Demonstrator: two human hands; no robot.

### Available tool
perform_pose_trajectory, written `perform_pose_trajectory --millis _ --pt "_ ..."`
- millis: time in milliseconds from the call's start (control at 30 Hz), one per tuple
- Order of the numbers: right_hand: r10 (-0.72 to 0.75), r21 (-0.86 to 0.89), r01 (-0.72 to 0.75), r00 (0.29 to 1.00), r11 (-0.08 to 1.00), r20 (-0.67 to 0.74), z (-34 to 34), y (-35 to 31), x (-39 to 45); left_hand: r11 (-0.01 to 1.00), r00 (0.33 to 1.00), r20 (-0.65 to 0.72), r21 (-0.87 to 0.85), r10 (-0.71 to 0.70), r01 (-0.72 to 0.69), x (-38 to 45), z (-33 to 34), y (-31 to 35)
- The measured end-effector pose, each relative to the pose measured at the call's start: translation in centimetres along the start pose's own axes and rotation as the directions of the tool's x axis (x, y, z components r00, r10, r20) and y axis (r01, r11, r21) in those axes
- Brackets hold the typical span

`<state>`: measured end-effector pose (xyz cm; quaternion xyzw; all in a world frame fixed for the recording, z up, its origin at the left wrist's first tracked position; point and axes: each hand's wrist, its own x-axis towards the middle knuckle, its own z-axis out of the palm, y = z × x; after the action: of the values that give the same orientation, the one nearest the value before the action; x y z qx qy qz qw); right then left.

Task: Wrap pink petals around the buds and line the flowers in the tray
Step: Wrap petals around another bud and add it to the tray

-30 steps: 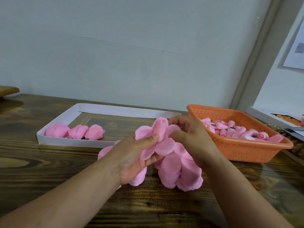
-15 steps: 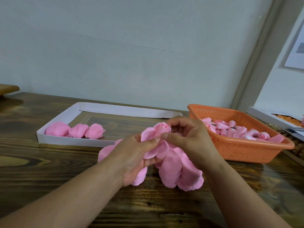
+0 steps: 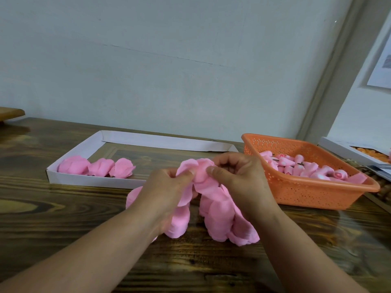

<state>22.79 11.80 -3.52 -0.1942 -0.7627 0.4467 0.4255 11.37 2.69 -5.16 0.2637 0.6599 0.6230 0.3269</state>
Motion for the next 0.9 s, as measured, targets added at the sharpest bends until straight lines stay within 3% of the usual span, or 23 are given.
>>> perform_pose_trajectory --millis 267,433,567,767,900 --pt "-0.042 -0.101 0.043 0.999 0.994 0.015 0.5 -0.2 -0.1 0.997 0.996 -0.045 -0.004 0.071 -0.071 -0.3 0.2 0.3" --pt "-0.047 -0.179 0.051 0.999 0.983 0.028 -0.1 -0.4 -0.1 1.0 0.997 -0.076 -0.014 0.02 -0.021 -0.1 0.2 0.4" --pt "-0.125 -0.139 0.143 0.983 0.98 0.132 -0.3 -0.7 -0.3 0.997 0.997 -0.072 -0.067 -0.027 0.022 0.0 0.1 0.5" --pt "-0.143 -0.164 0.195 0.949 0.967 0.281 -1.6 -0.6 0.1 1.0 1.0 0.023 0.005 -0.003 0.003 -0.1 -0.1 0.4" --pt "-0.119 -0.188 0.169 0.961 0.967 0.252 -1.4 -0.3 0.2 0.988 0.988 0.131 0.117 0.082 -0.098 -0.5 0.0 0.1"
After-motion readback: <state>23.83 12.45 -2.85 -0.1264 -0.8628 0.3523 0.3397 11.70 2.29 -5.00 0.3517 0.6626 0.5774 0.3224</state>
